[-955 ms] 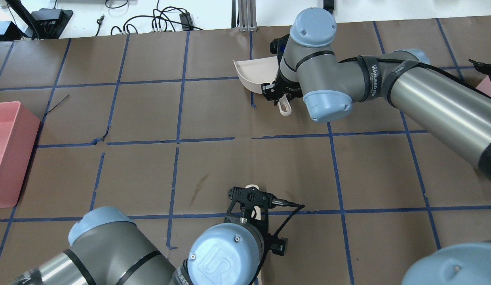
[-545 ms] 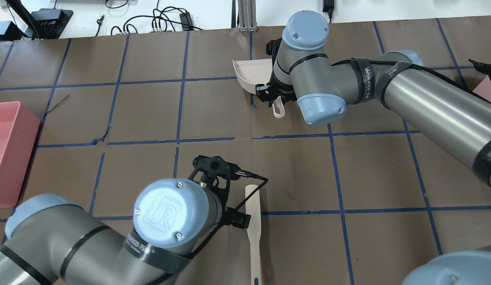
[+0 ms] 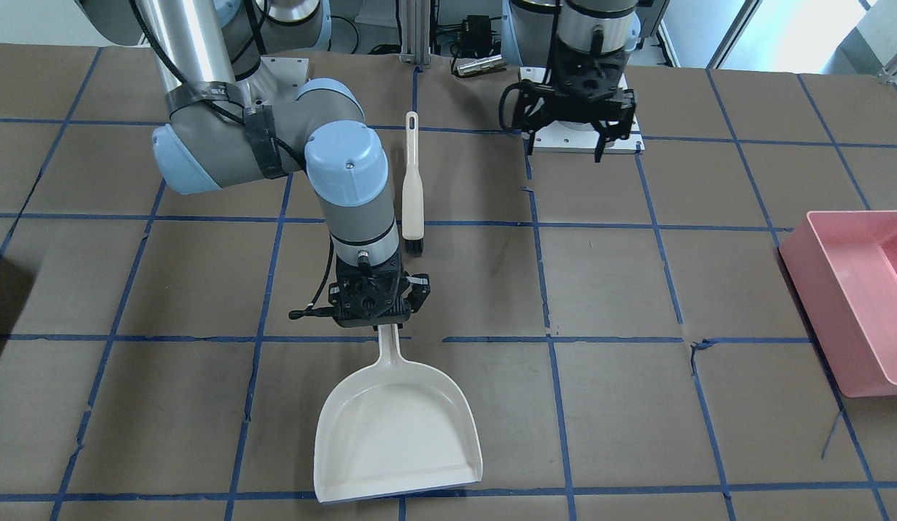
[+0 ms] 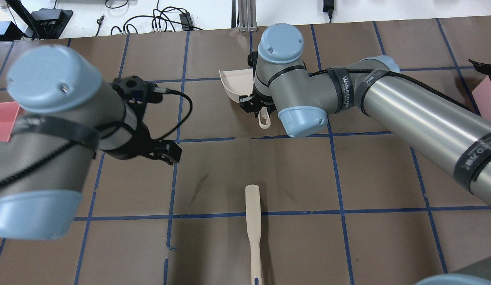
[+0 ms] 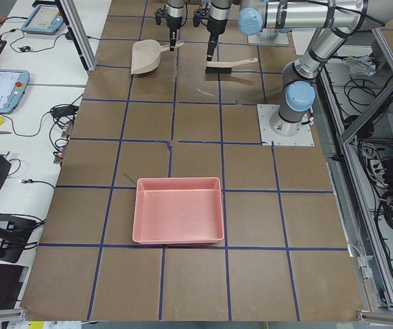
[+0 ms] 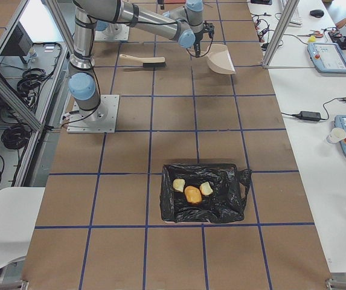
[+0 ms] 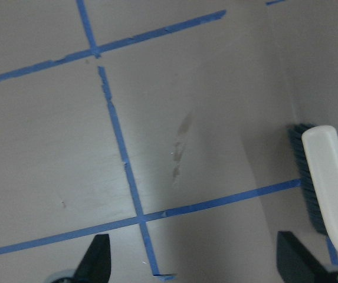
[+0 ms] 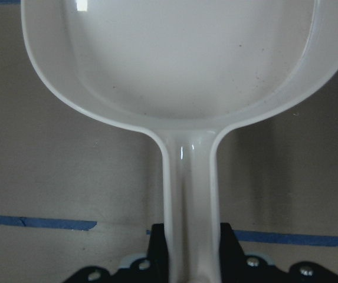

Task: Sweep and dump trash in nearest bin
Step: 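Lower the brush onto the table and open the left gripper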

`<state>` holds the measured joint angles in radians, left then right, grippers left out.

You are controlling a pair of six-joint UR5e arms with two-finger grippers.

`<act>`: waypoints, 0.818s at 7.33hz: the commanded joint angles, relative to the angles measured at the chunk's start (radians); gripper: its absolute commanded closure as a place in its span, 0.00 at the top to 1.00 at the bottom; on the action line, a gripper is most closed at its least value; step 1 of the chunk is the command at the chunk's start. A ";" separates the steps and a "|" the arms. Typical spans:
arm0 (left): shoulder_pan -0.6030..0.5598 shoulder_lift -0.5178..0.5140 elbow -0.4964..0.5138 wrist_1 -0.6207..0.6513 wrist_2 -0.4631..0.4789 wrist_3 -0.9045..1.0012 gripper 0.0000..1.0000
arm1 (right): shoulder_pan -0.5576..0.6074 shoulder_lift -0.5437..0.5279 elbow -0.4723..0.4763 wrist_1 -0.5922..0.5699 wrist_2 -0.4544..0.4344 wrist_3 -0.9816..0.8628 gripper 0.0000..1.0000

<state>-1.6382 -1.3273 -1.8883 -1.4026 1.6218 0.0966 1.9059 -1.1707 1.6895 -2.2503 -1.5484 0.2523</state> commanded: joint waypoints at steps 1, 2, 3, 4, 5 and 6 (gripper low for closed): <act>0.136 -0.055 0.177 -0.119 -0.039 0.106 1.00 | 0.027 0.013 -0.005 0.029 -0.032 -0.001 0.00; 0.150 -0.056 0.202 -0.121 -0.034 0.106 1.00 | 0.027 0.022 -0.007 0.022 -0.030 -0.002 0.00; 0.153 -0.059 0.212 -0.121 -0.034 0.106 1.00 | 0.021 0.026 -0.010 0.020 -0.030 0.011 0.00; 0.155 -0.067 0.215 -0.119 -0.037 0.104 1.00 | 0.013 0.025 -0.008 0.023 -0.025 0.034 0.00; 0.155 -0.069 0.209 -0.119 -0.033 0.104 1.00 | 0.015 0.028 -0.005 0.020 -0.024 0.041 0.00; 0.156 -0.072 0.206 -0.116 -0.030 0.104 1.00 | 0.015 0.031 -0.002 0.011 -0.022 0.032 0.00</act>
<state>-1.4837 -1.3951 -1.6800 -1.5210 1.5887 0.2009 1.9212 -1.1432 1.6840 -2.2318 -1.5730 0.2858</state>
